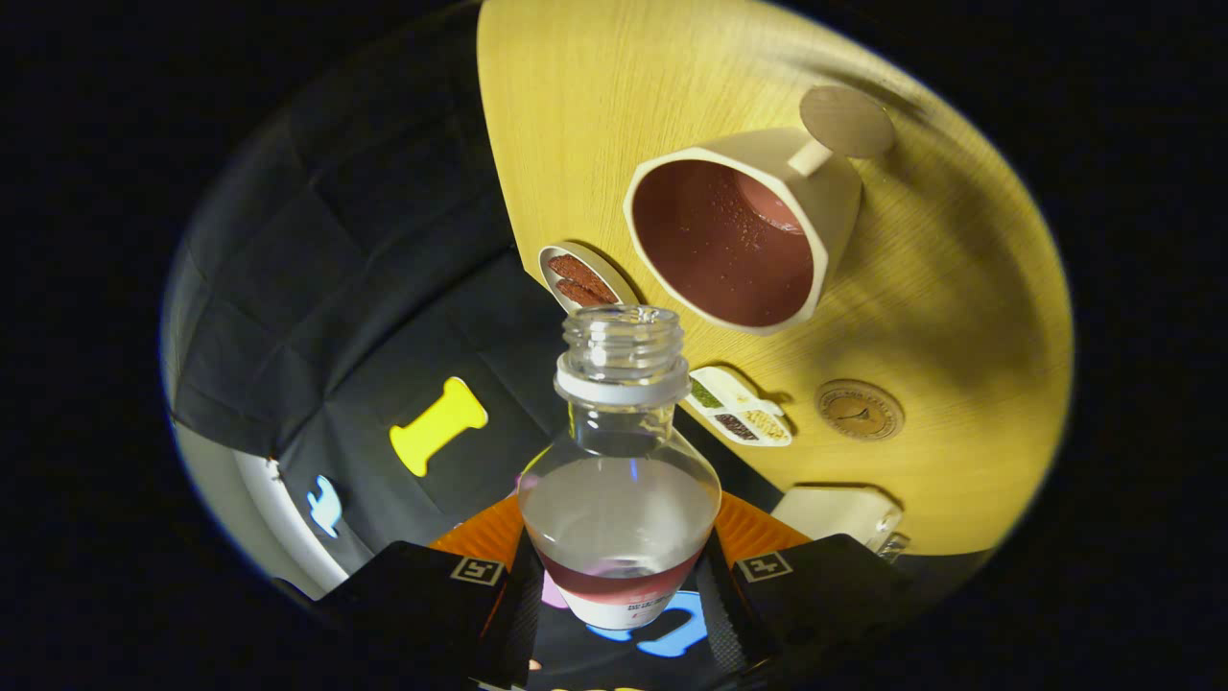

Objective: Take the bottle from table, then pour the juice into the cup, finally place the bottle on the coaster

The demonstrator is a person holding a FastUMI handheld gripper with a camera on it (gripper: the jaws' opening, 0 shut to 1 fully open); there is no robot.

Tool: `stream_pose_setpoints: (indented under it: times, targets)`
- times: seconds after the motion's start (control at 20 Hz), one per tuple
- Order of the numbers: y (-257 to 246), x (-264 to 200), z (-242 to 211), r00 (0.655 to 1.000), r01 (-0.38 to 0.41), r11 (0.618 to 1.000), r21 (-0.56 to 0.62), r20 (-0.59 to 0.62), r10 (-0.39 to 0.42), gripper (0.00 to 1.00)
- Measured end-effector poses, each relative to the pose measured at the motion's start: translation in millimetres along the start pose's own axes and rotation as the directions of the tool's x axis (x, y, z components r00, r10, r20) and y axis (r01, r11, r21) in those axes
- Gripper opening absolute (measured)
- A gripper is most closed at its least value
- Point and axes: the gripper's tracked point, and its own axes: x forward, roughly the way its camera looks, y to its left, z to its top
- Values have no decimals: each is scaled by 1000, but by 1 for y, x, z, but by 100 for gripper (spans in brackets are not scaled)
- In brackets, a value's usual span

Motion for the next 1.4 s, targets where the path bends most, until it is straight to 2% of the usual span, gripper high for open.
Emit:
stream_pose_setpoints:
  times: [0.1, 0.2, 0.3, 0.4, 0.55, 0.7, 0.8, 0.95, 1.05, 1.1, 1.2, 1.4]
  targets:
    - [-2, -3, -6, 1000, 7, 991, -135, -4, -8, 72]
    - [3, -9, -6, 1000, -16, 961, -275, -1, 16, 72]
    - [11, -12, -9, 999, -49, 913, -405, -10, 49, 72]
    - [8, -21, -14, 997, -72, 833, -548, -37, 62, 72]
    - [3, -47, -26, 994, -106, 644, -757, -82, 67, 72]
    - [1, -68, -37, 986, -159, 442, -883, -126, 105, 73]
    - [-13, -76, -43, 984, -174, 299, -938, -156, 84, 72]
    - [-31, -89, -44, 981, -192, 62, -979, -189, 51, 72]
    - [-35, -98, -39, 982, -174, -108, -979, -181, 56, 72]
    - [-38, -99, -35, 985, -149, -178, -973, -162, 58, 72]
    - [-50, -101, -38, 985, -147, -296, -944, -168, 44, 72]
    - [-71, -96, -54, 976, -187, -481, -857, -219, 10, 72]
